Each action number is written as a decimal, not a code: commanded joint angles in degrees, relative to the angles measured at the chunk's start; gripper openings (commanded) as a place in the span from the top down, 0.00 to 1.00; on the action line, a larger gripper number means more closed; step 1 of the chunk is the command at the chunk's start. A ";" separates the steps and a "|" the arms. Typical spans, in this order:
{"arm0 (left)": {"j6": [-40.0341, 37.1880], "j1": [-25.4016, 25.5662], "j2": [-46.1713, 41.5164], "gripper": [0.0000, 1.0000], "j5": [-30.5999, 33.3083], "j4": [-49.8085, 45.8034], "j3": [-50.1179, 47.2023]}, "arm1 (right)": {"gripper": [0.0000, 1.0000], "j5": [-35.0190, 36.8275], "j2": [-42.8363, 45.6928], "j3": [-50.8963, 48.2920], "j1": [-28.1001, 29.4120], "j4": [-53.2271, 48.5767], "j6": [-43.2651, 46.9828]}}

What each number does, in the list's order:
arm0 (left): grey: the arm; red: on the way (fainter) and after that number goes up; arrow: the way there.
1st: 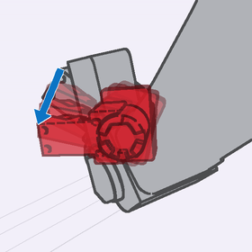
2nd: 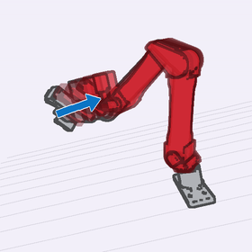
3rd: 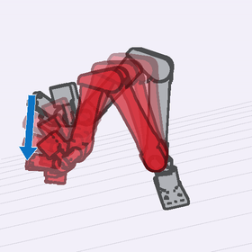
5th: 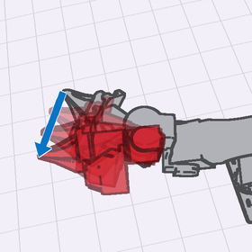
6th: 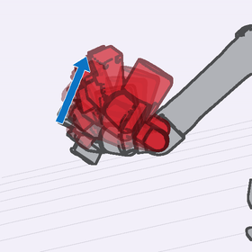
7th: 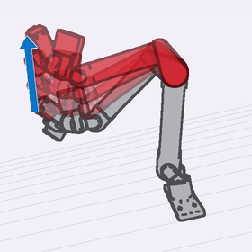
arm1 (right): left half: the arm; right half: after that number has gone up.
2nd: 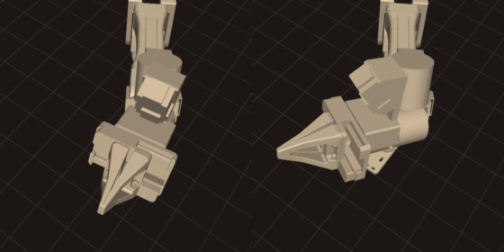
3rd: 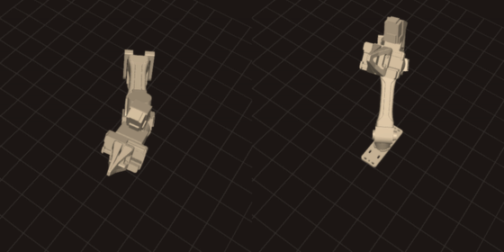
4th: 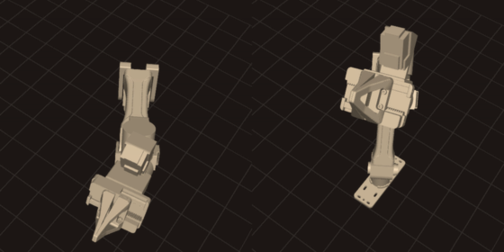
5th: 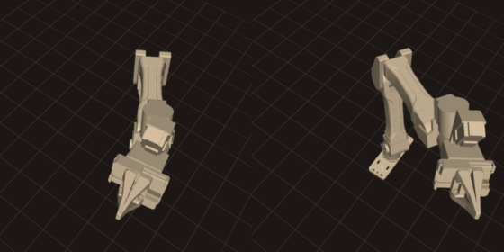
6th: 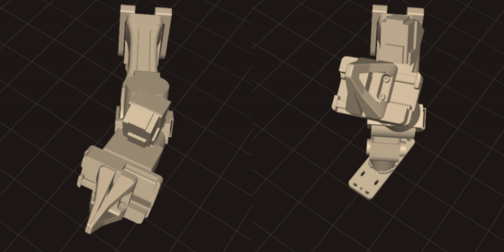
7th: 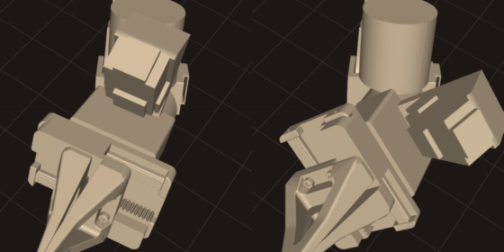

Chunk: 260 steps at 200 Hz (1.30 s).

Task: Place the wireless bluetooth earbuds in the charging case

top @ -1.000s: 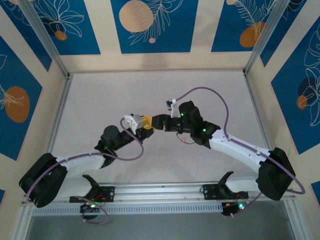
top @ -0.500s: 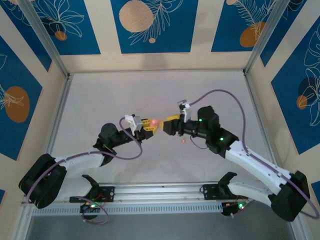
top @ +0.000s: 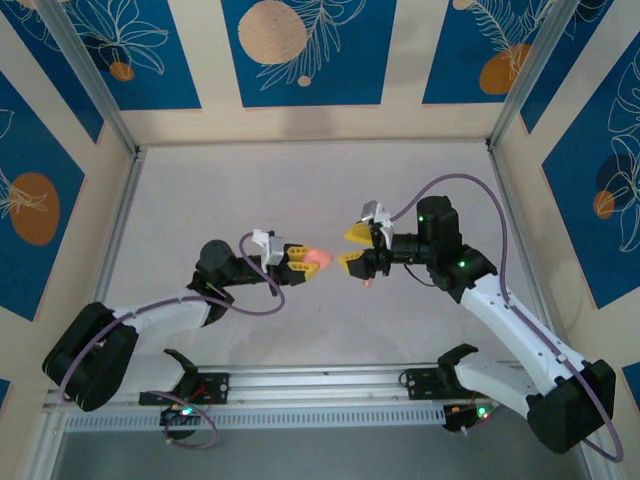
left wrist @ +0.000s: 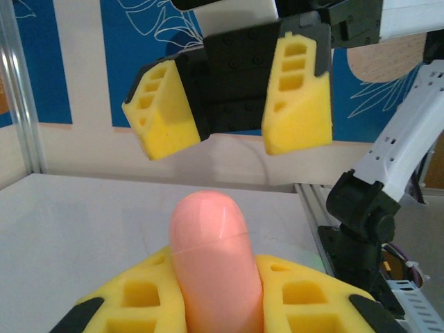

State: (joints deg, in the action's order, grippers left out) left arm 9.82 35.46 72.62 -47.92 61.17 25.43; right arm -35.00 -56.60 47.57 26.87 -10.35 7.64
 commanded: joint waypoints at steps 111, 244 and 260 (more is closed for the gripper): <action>5.17 -0.58 3.49 0.91 -7.10 12.10 2.23 | 0.53 -13.38 -11.57 8.64 3.53 -9.04 13.89; -12.18 -0.83 -5.67 0.46 -1.60 -16.04 3.58 | 0.87 0.26 -10.15 13.69 5.61 -23.19 22.68; -18.27 -0.75 -8.72 0.41 0.12 -25.80 4.55 | 0.87 4.88 -10.62 15.31 7.03 -26.47 24.79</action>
State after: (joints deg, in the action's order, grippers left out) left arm 3.20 35.03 68.42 -50.37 52.53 26.96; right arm -37.65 -68.12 59.72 32.05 -29.50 27.51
